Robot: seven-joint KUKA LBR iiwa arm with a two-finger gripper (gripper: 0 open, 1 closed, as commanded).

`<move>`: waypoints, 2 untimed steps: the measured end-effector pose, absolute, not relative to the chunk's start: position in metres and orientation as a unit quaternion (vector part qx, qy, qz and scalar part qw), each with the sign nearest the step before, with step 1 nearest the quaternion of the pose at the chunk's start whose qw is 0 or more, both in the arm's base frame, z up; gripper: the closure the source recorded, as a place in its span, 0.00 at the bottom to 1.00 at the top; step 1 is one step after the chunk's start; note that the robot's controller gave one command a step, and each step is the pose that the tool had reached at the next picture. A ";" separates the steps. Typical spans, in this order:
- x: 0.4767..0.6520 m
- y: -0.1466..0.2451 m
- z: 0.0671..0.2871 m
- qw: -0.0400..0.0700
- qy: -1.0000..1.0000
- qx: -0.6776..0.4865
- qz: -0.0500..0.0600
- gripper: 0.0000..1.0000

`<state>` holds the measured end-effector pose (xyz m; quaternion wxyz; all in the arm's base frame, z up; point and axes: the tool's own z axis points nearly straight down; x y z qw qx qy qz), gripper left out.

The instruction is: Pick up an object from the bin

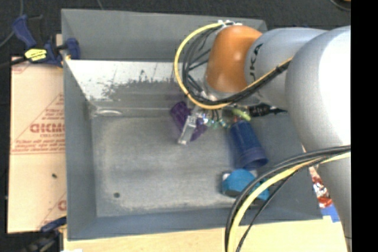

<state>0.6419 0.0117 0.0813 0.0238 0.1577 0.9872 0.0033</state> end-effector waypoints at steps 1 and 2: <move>0.642 0.010 0.081 0.029 0.986 0.167 0.005 0.00; 0.635 0.009 0.074 0.030 0.984 0.174 0.005 1.00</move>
Offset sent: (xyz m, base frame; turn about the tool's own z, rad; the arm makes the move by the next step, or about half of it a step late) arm -0.0109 -0.0022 -0.0113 0.0390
